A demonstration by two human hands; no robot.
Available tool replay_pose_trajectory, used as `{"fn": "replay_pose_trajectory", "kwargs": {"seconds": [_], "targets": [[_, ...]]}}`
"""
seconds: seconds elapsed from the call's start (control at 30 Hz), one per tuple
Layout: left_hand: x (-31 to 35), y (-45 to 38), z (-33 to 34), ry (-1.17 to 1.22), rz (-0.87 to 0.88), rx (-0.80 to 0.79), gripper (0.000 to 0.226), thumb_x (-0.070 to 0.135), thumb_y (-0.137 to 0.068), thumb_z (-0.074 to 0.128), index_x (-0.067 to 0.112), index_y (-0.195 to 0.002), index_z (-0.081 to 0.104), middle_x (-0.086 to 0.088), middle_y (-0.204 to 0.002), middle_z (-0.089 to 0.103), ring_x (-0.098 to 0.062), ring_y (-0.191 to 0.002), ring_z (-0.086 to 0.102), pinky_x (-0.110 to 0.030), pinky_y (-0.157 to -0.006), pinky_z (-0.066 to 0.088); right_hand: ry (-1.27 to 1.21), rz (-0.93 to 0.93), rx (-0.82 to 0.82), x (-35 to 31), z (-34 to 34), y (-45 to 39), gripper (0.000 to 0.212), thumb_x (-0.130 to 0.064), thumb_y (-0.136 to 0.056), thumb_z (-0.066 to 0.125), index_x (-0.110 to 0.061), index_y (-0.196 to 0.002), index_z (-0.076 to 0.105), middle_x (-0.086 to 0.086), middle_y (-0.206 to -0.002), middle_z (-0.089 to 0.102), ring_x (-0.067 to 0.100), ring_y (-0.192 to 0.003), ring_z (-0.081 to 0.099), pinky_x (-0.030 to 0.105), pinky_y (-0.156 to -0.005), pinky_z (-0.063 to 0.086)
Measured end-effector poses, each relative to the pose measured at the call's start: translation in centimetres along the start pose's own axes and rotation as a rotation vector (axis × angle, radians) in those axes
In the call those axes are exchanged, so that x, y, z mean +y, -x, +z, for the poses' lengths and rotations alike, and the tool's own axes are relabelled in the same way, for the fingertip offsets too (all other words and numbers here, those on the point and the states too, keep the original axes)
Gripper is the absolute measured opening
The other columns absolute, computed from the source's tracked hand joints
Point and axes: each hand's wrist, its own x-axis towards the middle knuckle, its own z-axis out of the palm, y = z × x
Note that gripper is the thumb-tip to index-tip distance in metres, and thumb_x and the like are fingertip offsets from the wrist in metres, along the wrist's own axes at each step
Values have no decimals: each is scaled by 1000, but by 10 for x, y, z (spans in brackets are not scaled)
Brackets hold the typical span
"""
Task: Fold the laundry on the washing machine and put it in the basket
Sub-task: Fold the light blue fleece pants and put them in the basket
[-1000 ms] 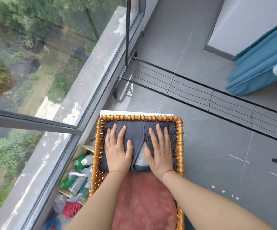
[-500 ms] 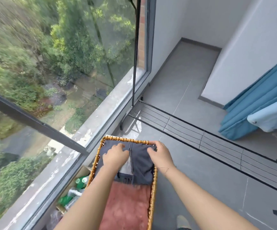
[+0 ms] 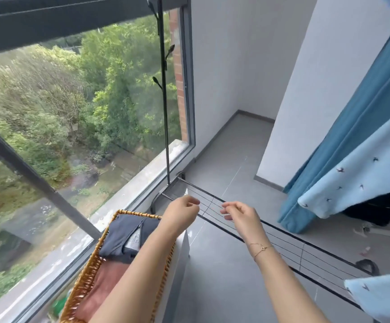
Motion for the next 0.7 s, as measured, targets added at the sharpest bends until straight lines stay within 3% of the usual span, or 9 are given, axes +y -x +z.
{"fn": "replay_pose_trajectory", "kwargs": {"seconds": [0.1, 0.27, 0.47, 0.7], "targets": [[45, 28, 7, 17, 88, -42, 20, 18, -86, 53, 28, -100, 63, 4, -102, 68, -14, -92, 65, -32, -86, 52, 3, -59, 30, -16, -46, 32, 20, -10, -91, 49, -15, -88, 69, 1, -83, 71, 14, -76, 63, 7, -60, 44], [105, 83, 19, 90, 261, -109, 22, 13, -88, 52, 22, -105, 64, 1, -100, 70, -17, -94, 66, -34, -88, 53, 14, -154, 174, -34, -116, 91, 21, -10, -92, 50, -17, -84, 69, -1, -77, 71, 14, -73, 65, 7, -58, 43], [162, 156, 46, 192, 420, -207, 25, 11, -92, 47, 15, -108, 66, 1, -103, 71, -11, -84, 64, -12, -60, 44, 103, -241, 314, -55, -191, 166, 23, -8, -91, 46, -20, -96, 66, 0, -84, 72, 11, -73, 63, 10, -60, 44], [217, 213, 77, 234, 529, -284, 26, 11, -94, 44, 17, -106, 66, 6, -100, 72, -11, -90, 66, -25, -77, 45, 126, -333, 463, -68, -278, 219, 22, -5, -89, 50, -16, -99, 66, 2, -83, 72, 19, -75, 66, 24, -71, 48]]}}
